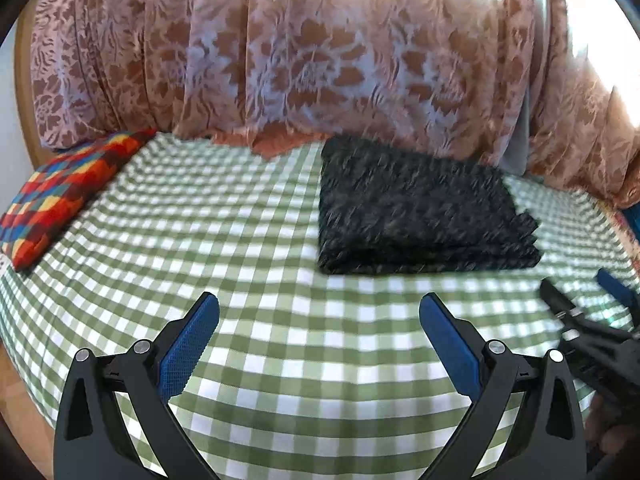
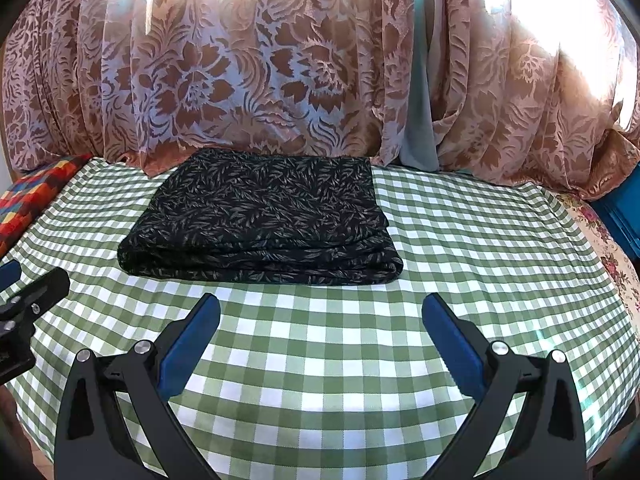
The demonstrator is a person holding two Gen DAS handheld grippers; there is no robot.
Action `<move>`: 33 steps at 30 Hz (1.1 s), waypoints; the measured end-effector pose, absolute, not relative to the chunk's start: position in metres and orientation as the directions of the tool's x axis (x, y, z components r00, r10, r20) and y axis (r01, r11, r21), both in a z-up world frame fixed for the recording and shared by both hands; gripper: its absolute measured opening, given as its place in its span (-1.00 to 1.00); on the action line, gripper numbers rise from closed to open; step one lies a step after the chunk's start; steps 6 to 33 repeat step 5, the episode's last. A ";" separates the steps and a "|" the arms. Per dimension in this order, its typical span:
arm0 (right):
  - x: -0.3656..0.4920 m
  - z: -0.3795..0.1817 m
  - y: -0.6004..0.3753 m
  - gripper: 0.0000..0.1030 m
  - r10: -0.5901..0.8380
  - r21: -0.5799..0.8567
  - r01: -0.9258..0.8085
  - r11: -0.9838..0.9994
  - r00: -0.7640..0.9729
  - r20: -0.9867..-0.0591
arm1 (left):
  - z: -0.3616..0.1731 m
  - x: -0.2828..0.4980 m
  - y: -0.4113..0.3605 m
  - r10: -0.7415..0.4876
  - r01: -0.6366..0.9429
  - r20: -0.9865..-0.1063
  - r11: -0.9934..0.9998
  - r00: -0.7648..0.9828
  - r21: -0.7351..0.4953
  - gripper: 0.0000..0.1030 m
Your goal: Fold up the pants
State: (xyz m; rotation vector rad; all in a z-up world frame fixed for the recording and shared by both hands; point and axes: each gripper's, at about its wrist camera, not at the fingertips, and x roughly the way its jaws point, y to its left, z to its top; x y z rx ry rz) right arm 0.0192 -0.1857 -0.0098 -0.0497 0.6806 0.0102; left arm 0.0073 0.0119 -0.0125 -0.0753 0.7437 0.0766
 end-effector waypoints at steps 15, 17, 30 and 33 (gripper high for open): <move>0.021 -0.016 -0.191 0.96 -0.015 -0.047 -0.021 0.999 0.763 -0.647 | -0.035 0.016 0.026 0.060 -0.124 -0.707 0.992 0.705 -0.039 0.93; 0.021 -0.016 -0.191 0.96 -0.015 -0.047 -0.021 0.999 0.763 -0.647 | -0.035 0.016 0.026 0.060 -0.124 -0.707 0.992 0.705 -0.039 0.93; 0.021 -0.016 -0.191 0.96 -0.015 -0.047 -0.021 0.999 0.763 -0.647 | -0.035 0.016 0.026 0.060 -0.124 -0.707 0.992 0.705 -0.039 0.93; 0.021 -0.016 -0.191 0.96 -0.015 -0.047 -0.021 0.999 0.763 -0.647 | -0.035 0.016 0.026 0.060 -0.124 -0.707 0.992 0.705 -0.039 0.93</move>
